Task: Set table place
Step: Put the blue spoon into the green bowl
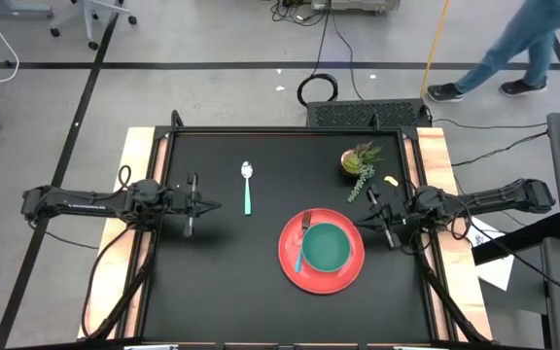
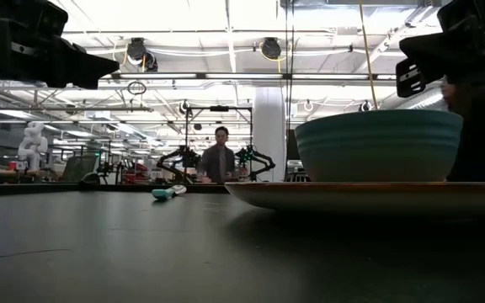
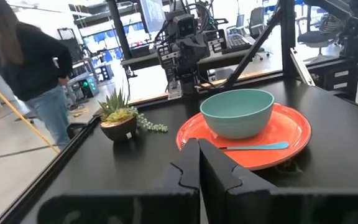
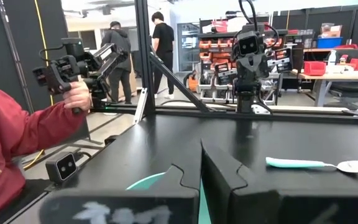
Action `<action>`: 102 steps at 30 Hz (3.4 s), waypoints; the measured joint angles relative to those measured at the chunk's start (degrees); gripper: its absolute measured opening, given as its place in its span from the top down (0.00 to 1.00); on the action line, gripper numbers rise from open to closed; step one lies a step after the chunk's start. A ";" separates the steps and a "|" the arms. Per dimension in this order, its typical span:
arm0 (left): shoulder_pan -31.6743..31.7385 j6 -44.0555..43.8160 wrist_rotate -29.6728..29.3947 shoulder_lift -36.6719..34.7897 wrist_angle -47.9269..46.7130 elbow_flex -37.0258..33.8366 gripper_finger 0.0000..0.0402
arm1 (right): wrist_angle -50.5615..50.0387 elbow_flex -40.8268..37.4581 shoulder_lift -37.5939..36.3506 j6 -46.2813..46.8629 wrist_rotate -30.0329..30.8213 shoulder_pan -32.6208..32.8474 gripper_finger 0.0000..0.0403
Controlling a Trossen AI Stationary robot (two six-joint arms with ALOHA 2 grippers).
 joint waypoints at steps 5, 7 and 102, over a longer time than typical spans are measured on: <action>-0.07 -0.16 0.10 0.00 -0.21 0.00 1.00 | 0.58 0.00 0.08 0.00 0.04 0.00 1.00; -0.07 -0.18 0.15 0.00 -0.25 0.00 1.00 | 0.52 0.00 0.08 0.00 0.07 0.00 1.00; 13.95 -6.30 -3.96 40.00 -30.93 34.61 0.99 | 0.41 0.00 0.41 1.51 0.07 -0.02 1.00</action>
